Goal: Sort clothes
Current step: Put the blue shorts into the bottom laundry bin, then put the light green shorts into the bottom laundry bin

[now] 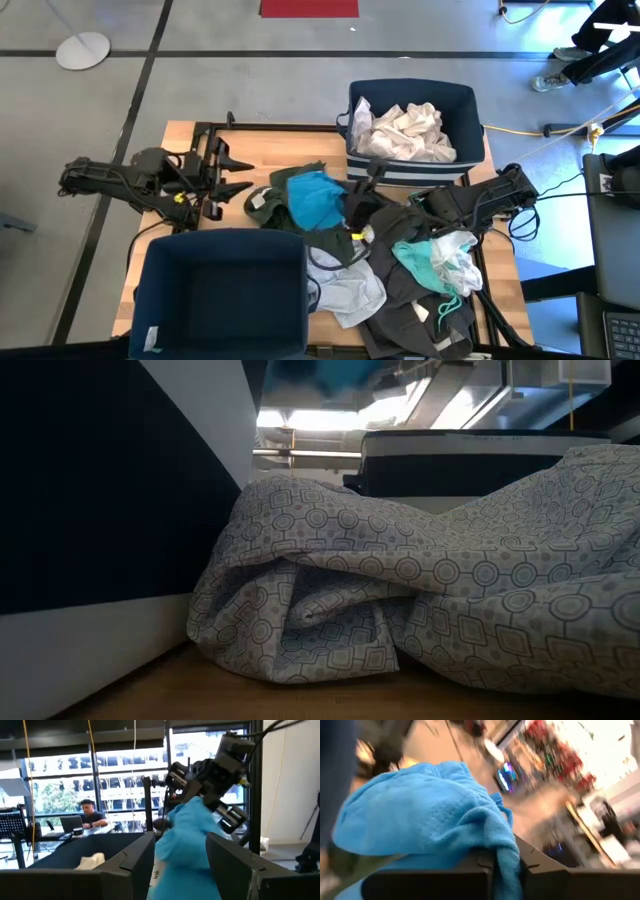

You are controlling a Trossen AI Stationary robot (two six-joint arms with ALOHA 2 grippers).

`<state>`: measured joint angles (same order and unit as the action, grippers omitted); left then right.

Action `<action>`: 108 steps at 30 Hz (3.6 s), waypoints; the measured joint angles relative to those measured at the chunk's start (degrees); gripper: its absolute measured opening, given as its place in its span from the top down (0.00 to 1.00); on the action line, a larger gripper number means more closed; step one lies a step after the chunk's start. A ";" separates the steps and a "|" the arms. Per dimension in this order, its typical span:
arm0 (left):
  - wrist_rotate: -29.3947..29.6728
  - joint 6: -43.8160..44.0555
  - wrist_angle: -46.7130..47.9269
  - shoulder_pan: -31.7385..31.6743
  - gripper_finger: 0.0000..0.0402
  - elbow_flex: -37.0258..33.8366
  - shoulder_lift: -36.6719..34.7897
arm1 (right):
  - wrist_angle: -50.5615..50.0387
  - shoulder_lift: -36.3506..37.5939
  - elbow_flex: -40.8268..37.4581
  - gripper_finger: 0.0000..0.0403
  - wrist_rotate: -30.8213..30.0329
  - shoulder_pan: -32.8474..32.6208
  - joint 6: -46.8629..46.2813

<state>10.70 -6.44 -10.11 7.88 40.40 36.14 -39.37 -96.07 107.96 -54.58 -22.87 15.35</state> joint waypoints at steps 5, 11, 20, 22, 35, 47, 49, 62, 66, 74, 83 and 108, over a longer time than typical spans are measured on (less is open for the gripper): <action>0.00 -0.47 -0.06 -0.04 0.59 0.00 -2.16 | 15.30 0.00 0.00 0.94 8.37 0.02 11.12; 0.00 -0.50 -0.04 -0.04 0.59 0.00 -3.59 | 23.31 -0.56 0.04 0.93 23.32 0.85 13.40; 0.01 -1.22 0.08 -0.04 0.59 0.00 -3.89 | 32.49 -7.05 0.07 0.93 41.04 2.43 10.43; 0.02 -1.20 0.20 -0.04 0.59 0.00 -3.89 | 32.99 -9.00 0.04 0.93 41.70 2.43 10.43; 0.01 -1.02 0.55 -0.04 0.59 0.00 -3.76 | 32.93 -16.74 0.04 0.89 42.18 2.38 10.33; 0.02 -0.88 2.25 -0.04 0.59 0.00 -3.37 | 23.41 -15.13 0.00 0.43 32.21 0.76 4.61; 0.02 -0.83 2.53 -0.04 0.59 0.00 -3.37 | 22.20 -13.49 0.00 0.39 28.26 -0.39 5.17; 0.02 -0.34 6.15 -0.04 0.59 -0.31 -2.32 | -11.54 -1.30 0.03 0.35 -1.86 -9.87 -16.98; 0.02 0.03 6.10 -0.04 0.59 -0.66 0.48 | -30.97 0.98 -0.33 0.35 0.81 -10.27 -38.57; 0.00 0.03 3.52 -0.04 0.59 -0.68 9.21 | -47.29 0.95 -11.74 0.35 1.27 -10.12 -60.83; 0.01 0.02 4.03 0.00 0.59 -0.68 15.63 | -43.29 1.65 -23.46 0.35 7.24 -10.12 -66.11; 0.02 -0.61 3.24 0.02 0.59 -0.70 17.37 | 10.96 4.39 -45.24 0.35 32.21 0.46 -33.02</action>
<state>10.72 -7.05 -6.87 7.90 39.70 53.52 -28.41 -91.68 62.72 -22.37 -22.41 -17.67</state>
